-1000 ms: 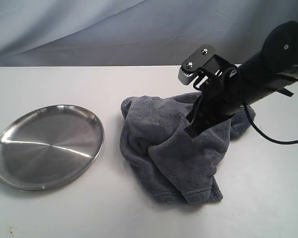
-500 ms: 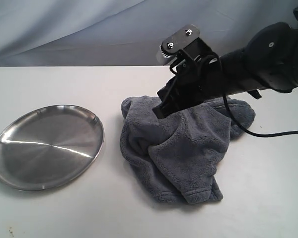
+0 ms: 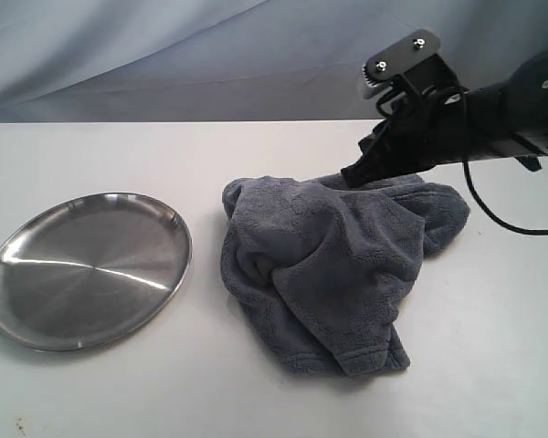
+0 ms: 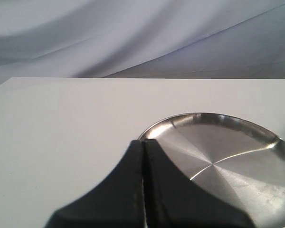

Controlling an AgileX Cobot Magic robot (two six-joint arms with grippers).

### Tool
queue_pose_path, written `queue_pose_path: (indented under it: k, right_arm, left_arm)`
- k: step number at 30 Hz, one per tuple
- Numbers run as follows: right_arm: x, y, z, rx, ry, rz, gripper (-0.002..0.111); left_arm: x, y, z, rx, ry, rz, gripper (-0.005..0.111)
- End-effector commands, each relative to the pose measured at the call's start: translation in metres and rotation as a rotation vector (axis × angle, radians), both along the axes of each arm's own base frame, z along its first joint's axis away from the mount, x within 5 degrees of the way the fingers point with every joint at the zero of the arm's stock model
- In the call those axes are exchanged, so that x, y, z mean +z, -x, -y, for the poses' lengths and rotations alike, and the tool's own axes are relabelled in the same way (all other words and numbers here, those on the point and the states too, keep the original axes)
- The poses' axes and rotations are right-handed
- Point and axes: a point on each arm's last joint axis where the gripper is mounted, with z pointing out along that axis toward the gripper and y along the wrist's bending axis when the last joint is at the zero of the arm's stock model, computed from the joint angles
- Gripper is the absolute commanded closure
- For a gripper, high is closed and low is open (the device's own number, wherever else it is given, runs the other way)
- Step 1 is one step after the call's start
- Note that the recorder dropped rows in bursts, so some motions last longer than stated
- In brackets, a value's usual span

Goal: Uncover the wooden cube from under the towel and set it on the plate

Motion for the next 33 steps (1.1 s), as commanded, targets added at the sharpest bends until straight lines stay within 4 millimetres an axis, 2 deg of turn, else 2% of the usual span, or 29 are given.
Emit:
queue_pose_path:
  k: [1, 12, 14, 17, 20, 22, 23, 33]
  right_arm:
    - [-0.011, 0.005, 0.011, 0.045, 0.053, -0.073, 0.108]
    - [-0.01, 0.004, 0.011, 0.043, 0.057, -0.066, 0.108]
    - [-0.01, 0.004, 0.011, 0.046, 0.058, -0.068, 0.105]
    - [-0.01, 0.004, 0.011, 0.047, 0.058, -0.069, 0.085]
    - [-0.011, 0.005, 0.009, 0.054, 0.058, -0.071, 0.044]
    - [-0.01, 0.006, 0.006, 0.061, 0.058, -0.069, 0.012]
    - [-0.01, 0.007, 0.006, 0.065, 0.06, -0.068, 0.003]
    - [-0.014, 0.015, -0.001, 0.113, 0.041, -0.152, 0.003]
  left_arm:
    - [0.001, 0.0, 0.0, 0.003, 0.004, 0.017, 0.107]
    - [0.001, 0.0, 0.0, 0.003, 0.001, 0.017, 0.107]
    - [0.001, 0.0, 0.0, 0.003, 0.003, 0.017, 0.107]
    - [0.001, 0.0, 0.0, 0.003, 0.003, 0.017, 0.107]
    - [0.001, 0.0, 0.0, 0.003, 0.003, 0.017, 0.107]
    - [0.001, 0.0, 0.0, 0.003, 0.003, 0.017, 0.107]
    - [0.001, 0.0, 0.0, 0.003, 0.003, 0.017, 0.107]
    - [0.001, 0.0, 0.0, 0.003, 0.001, 0.017, 0.107]
